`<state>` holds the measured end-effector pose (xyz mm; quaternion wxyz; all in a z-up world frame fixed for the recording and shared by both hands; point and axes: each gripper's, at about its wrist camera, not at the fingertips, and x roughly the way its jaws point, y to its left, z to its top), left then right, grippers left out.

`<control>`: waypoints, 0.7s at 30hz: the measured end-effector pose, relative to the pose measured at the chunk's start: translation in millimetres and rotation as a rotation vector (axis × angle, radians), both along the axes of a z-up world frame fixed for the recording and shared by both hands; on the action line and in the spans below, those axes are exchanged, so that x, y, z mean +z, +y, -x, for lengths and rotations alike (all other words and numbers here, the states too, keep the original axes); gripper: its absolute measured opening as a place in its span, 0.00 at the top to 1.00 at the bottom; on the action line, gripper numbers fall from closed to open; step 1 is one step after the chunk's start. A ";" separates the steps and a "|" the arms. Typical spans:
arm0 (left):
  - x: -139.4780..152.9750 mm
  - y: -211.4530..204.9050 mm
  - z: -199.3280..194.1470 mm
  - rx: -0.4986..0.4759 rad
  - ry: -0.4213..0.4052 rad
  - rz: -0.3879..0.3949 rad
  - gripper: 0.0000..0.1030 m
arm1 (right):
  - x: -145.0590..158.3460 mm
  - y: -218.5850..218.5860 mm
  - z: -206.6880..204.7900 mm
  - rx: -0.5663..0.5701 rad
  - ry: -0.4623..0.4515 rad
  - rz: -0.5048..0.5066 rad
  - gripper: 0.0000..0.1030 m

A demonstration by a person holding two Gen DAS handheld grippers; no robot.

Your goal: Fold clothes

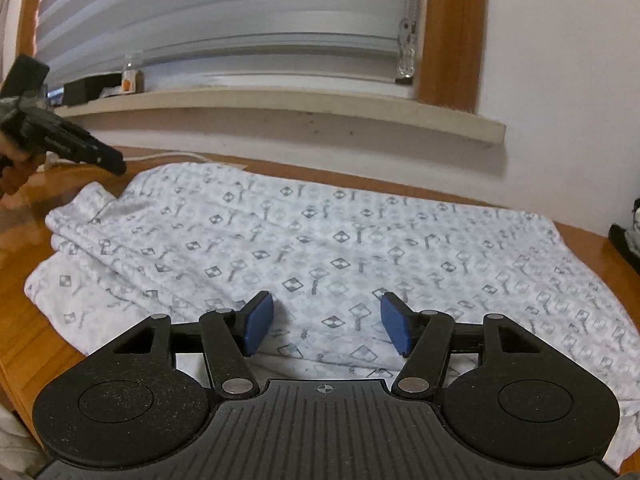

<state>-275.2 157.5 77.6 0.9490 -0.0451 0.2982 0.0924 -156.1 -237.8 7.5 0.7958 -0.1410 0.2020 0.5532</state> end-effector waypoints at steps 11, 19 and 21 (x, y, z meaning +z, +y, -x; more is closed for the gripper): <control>-22.8 -42.8 -22.5 -0.112 0.085 -0.026 0.44 | -1.4 -0.3 -4.0 -0.002 0.016 0.001 0.41; -29.6 -26.0 -3.9 -0.084 0.088 0.006 0.43 | -1.0 -0.7 -4.6 -0.005 0.014 -0.001 0.41; -30.2 -23.3 -1.7 -0.079 0.085 0.011 0.42 | -1.3 -0.5 -5.1 -0.006 0.010 0.000 0.41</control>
